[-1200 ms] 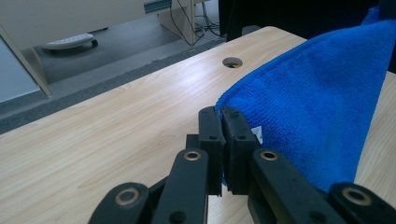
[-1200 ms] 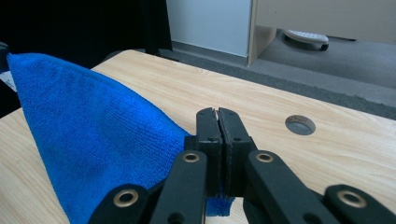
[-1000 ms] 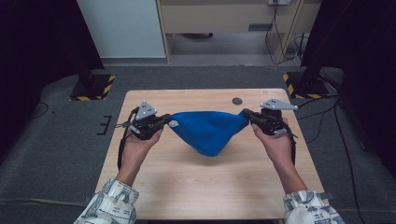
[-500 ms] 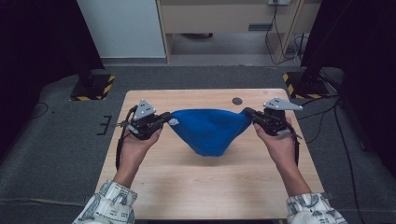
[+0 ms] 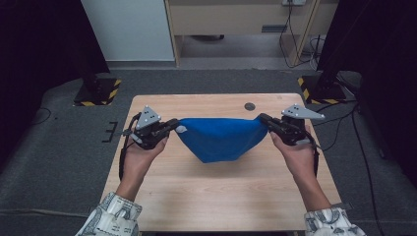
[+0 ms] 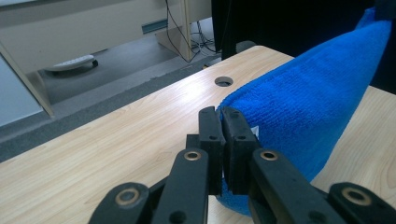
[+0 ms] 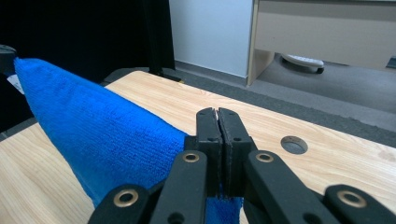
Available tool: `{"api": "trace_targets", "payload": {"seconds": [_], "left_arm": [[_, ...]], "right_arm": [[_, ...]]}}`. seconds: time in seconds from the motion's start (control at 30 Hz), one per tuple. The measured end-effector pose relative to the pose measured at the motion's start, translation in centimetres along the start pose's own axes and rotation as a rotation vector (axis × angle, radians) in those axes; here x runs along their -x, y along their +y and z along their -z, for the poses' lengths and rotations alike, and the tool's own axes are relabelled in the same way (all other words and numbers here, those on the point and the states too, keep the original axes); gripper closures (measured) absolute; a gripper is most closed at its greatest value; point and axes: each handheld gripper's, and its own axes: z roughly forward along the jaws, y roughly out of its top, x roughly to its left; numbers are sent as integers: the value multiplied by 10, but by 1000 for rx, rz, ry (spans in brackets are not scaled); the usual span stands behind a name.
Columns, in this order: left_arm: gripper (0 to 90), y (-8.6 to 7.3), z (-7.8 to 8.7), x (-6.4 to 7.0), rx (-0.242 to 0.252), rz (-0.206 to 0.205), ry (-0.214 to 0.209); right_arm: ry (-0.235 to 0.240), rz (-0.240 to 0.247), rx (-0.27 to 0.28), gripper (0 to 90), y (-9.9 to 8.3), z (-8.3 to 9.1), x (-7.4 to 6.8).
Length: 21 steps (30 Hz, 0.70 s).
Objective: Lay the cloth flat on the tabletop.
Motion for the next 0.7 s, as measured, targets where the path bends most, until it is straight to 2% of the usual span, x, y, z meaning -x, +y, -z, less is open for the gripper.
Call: {"api": "trace_targets", "payload": {"seconds": [0.7], "left_arm": [[874,4,-2,3,-2,-1,-15]], "right_arm": [[0,-6,16,885,-2,9,3]]}}
